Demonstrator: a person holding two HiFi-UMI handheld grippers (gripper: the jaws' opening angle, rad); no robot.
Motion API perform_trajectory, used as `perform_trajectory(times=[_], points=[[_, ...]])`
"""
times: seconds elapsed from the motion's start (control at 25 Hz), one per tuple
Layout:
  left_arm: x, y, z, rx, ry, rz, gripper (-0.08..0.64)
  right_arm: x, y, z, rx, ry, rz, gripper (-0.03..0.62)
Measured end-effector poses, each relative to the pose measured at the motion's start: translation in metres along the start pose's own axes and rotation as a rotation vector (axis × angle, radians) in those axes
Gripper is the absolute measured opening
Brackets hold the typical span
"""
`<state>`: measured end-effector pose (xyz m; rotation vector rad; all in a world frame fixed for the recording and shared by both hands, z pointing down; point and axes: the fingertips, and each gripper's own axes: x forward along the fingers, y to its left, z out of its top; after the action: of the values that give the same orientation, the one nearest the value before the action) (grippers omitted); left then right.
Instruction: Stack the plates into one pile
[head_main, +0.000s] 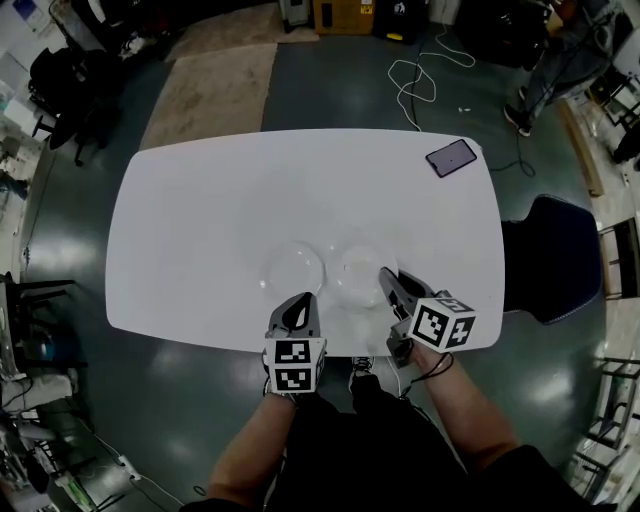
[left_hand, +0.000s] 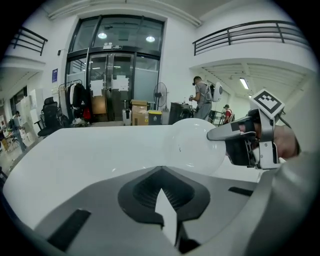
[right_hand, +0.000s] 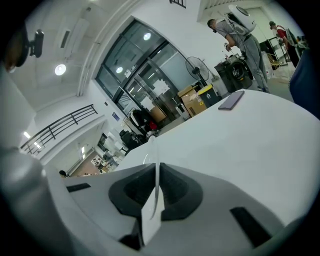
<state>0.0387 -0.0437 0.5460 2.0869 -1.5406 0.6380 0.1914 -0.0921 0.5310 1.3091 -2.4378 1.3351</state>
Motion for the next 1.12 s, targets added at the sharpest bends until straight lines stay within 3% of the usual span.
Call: perform_trajectory(times=[0.32,0.72,1.12], points=[[-0.055,0.046,0.022,-0.028,-0.078,0.026,0.017,0.003,0.057,-0.004,-0.011,-0.033,0.032,0.032],[-0.105,0.111,0.019,-0.063,-0.133,0.015,0.017,0.025,0.125,-0.028,-0.033,-0.047,0.029,0.032],[-0.126,0.157,0.014,-0.075,-0.165,-0.053,0.017,0.052,0.155,-0.055,0.014,-0.058,-0.023,0.032]])
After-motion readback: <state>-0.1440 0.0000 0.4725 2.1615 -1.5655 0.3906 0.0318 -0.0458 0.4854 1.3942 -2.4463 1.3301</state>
